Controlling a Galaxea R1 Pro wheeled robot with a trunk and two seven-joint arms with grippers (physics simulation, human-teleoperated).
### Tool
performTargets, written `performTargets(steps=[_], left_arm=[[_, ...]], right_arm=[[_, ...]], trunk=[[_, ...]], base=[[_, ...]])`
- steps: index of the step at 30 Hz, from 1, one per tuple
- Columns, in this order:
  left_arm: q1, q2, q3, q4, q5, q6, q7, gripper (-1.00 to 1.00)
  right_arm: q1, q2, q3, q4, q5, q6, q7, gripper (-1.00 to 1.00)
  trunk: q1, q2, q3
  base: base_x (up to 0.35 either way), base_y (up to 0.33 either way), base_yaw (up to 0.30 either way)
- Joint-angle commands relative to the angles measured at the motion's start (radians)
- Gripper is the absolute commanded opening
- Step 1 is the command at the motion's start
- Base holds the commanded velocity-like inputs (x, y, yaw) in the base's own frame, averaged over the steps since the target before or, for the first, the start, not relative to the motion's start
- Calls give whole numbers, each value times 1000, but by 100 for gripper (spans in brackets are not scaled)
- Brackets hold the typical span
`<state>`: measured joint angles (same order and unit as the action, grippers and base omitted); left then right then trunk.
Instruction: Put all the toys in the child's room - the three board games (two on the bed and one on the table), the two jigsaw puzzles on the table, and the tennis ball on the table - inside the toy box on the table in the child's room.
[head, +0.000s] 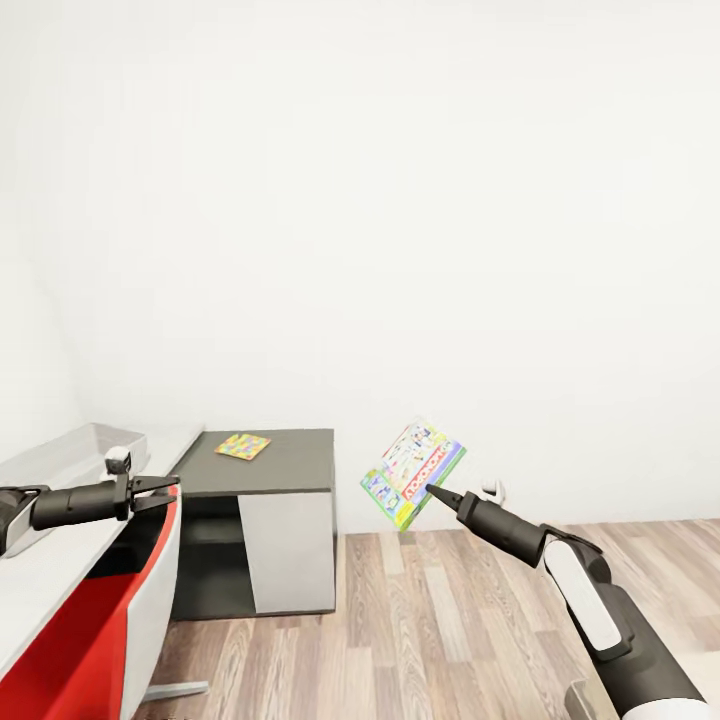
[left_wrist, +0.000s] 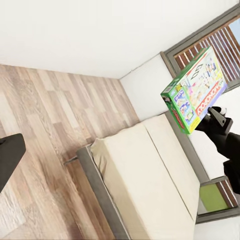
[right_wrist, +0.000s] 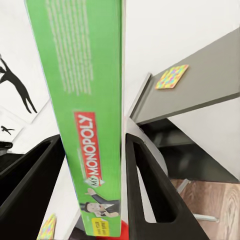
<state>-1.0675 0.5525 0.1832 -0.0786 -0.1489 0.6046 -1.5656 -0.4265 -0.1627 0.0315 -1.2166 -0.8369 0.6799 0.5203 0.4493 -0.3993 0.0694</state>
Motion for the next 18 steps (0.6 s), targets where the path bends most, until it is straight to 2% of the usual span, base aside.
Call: performTargets(steps=[1, 8, 18], left_arm=[[-1, 0, 7, 0, -11, 10, -5, 100], [0, 1, 7, 1, -10, 10, -5, 100], [0, 1, 7, 2, -9, 10, -5, 100]], right_arm=[[0, 0, 1, 0, -5, 4, 0, -100], [0, 1, 5, 0, -5, 0, 0, -100], [0, 3, 7, 4, -4, -4, -1, -100]], trunk=[[1, -1, 0], [1, -1, -1], [1, -1, -1]], base=[[184, -188, 281], [257, -51, 271], [135, -2, 34]])
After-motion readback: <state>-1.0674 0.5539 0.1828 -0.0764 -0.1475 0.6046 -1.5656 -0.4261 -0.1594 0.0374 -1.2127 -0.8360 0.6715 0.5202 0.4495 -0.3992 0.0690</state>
